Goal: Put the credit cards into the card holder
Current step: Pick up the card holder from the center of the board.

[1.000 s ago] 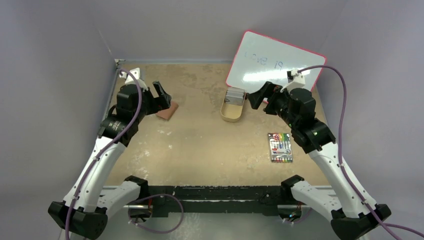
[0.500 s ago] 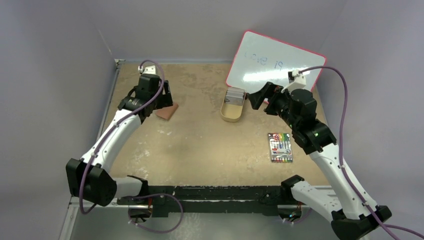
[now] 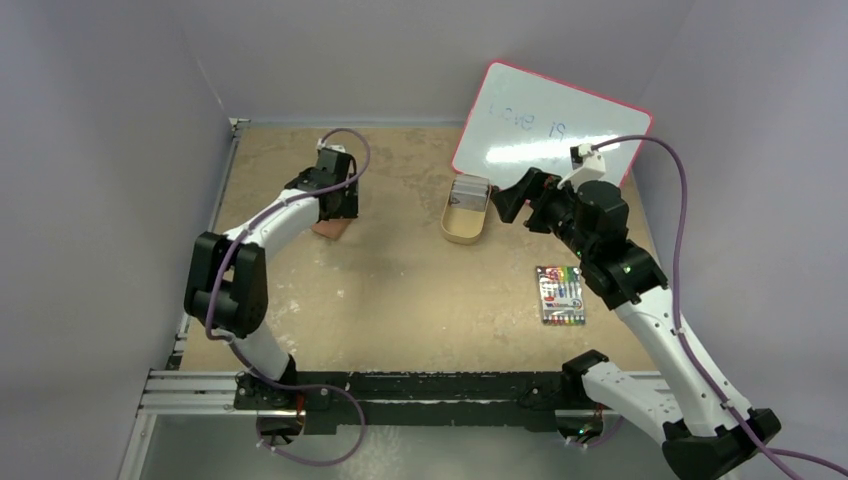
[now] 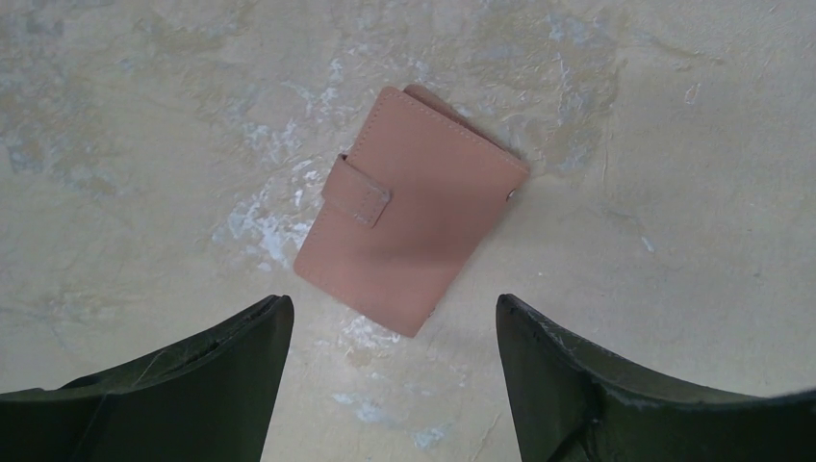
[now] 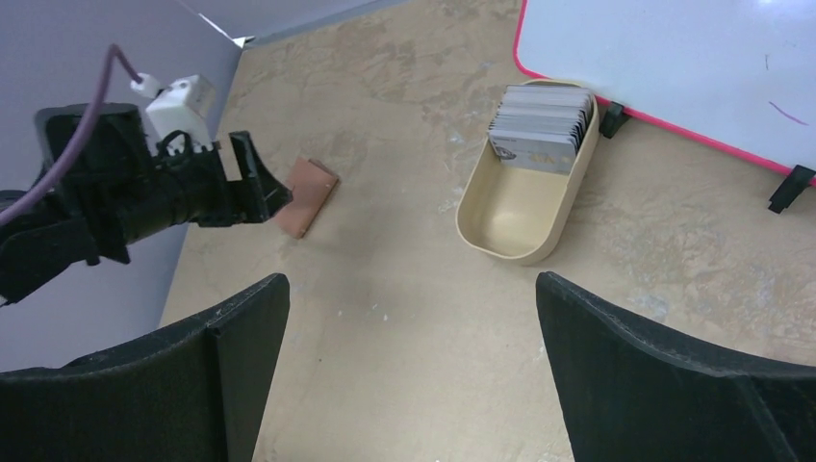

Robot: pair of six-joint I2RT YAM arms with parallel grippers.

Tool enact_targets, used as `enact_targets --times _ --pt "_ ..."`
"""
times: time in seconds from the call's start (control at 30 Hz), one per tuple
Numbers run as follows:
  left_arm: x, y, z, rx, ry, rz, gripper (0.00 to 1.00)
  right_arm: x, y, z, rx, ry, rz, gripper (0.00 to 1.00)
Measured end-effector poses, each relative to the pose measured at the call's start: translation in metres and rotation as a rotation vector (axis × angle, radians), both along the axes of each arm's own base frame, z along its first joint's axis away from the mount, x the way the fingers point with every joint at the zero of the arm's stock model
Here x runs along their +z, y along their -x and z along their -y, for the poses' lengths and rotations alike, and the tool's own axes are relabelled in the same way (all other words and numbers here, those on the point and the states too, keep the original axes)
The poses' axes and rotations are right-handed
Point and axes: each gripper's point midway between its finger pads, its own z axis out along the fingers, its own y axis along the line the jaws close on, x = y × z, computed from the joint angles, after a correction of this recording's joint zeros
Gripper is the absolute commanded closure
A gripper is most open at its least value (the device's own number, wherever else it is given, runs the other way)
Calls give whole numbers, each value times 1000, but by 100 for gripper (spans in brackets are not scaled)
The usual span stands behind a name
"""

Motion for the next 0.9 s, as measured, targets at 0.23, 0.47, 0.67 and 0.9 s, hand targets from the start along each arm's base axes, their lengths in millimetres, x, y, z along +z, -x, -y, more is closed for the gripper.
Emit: enact_targets --times 0.23,0.47,0.67,0.9 --pt "-31 -20 10 -55 -14 -37 24 3 1 -2 13 -9 10 1" --pt "-70 -26 12 -82 -48 -108 29 8 3 -3 19 -19 29 1" --pt "-77 -29 17 -99 -118 -111 84 4 0 -3 18 -14 18 1" --pt "-63 -26 36 -149 -166 -128 100 2 0 -4 18 -13 14 1"
